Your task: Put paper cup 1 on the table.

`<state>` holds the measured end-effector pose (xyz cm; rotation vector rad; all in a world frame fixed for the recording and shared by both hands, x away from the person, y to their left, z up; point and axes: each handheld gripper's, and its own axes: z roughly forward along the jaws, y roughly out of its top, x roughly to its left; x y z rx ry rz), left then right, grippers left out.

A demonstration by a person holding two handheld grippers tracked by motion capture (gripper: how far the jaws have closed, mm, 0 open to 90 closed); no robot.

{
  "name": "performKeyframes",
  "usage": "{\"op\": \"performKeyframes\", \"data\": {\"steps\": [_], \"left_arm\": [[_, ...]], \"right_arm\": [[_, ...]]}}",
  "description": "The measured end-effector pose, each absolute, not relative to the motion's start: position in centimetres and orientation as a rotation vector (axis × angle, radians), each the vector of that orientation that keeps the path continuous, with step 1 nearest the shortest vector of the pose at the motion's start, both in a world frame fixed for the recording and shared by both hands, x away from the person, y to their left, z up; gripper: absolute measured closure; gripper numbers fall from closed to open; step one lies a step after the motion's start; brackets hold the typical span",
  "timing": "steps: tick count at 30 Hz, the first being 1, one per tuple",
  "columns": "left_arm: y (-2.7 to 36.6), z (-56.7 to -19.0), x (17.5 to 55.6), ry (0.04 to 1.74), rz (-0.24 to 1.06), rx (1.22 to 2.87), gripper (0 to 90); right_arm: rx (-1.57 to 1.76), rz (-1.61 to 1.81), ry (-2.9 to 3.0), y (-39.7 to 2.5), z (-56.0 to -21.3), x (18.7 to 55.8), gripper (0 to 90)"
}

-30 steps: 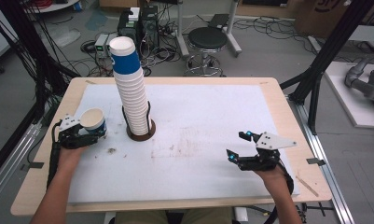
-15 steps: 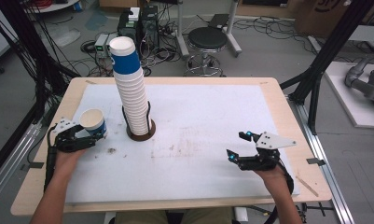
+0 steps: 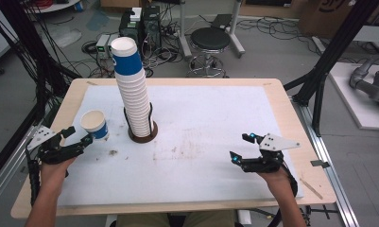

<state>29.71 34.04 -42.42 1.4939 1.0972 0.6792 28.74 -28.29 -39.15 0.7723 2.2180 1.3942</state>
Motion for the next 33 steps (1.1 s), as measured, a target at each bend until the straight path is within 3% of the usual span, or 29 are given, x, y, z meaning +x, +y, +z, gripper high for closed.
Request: {"op": "performKeyframes", "data": {"steps": [7,16,33], "left_arm": [[33.0,-40.3,28.8,0.964,0.717,1.445,17.6],[30.6,-38.9,28.2,0.853,0.614,1.417,15.6],[28.4,-38.0,27.6,0.764,0.58,1.432,15.5]], "right_arm": [[0.796,1.393,2.198,-28.6,-39.1,28.8,20.7],[0.875,1.368,2.148,-29.5,-38.9,28.9,20.7],[0.906,1.35,2.138,-28.9,-38.8,30.0,20.6]]}}
